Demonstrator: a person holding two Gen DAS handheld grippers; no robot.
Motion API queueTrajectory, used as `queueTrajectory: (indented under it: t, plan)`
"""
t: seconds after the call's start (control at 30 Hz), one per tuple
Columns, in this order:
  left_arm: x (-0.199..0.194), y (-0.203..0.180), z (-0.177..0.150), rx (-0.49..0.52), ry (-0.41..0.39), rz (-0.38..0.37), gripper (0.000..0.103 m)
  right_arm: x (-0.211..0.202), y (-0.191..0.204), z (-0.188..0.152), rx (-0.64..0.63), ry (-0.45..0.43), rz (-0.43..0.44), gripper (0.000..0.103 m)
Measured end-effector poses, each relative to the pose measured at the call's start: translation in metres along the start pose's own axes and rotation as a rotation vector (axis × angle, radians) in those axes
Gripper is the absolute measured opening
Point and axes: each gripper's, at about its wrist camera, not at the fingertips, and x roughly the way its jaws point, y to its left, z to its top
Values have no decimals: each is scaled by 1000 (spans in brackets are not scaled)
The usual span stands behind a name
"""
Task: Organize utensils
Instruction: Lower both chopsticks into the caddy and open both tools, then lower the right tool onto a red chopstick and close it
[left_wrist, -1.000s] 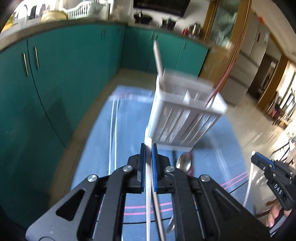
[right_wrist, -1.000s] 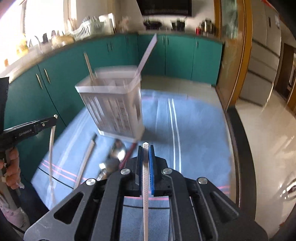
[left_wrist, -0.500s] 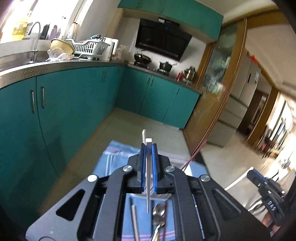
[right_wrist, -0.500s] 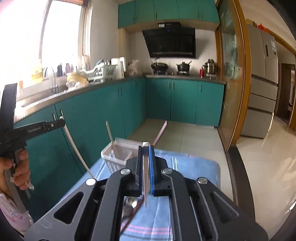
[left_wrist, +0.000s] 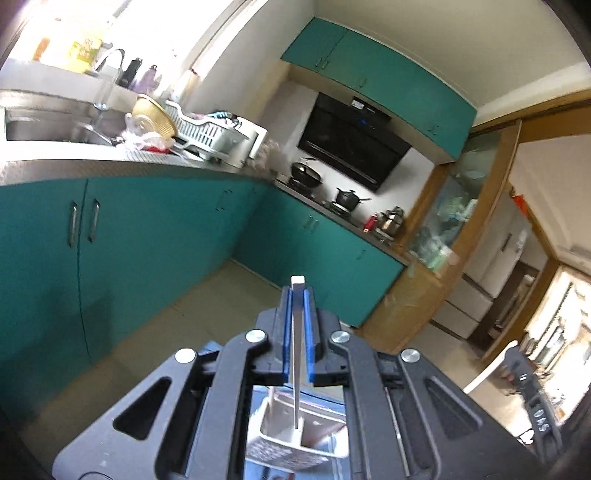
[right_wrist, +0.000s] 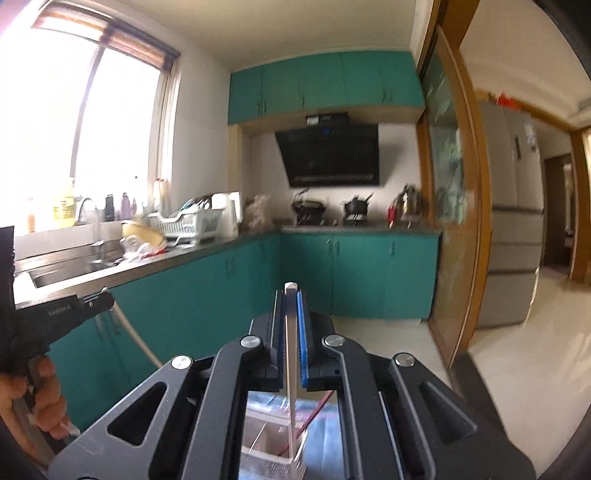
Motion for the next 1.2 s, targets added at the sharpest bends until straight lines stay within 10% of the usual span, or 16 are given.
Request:
queueTrajectory:
  t: [0.77,0.93,1.2]
  plan:
    - [58,18,-77,84,162,80,7,51,-45,-103,157,146,-20,12]
    - [42,15,-85,114,184,44,30,32,-50,-111,148,163,-30,20]
    - [12,41,-143,185,302,20,39,-8,-63,-164,154,282,-22,38]
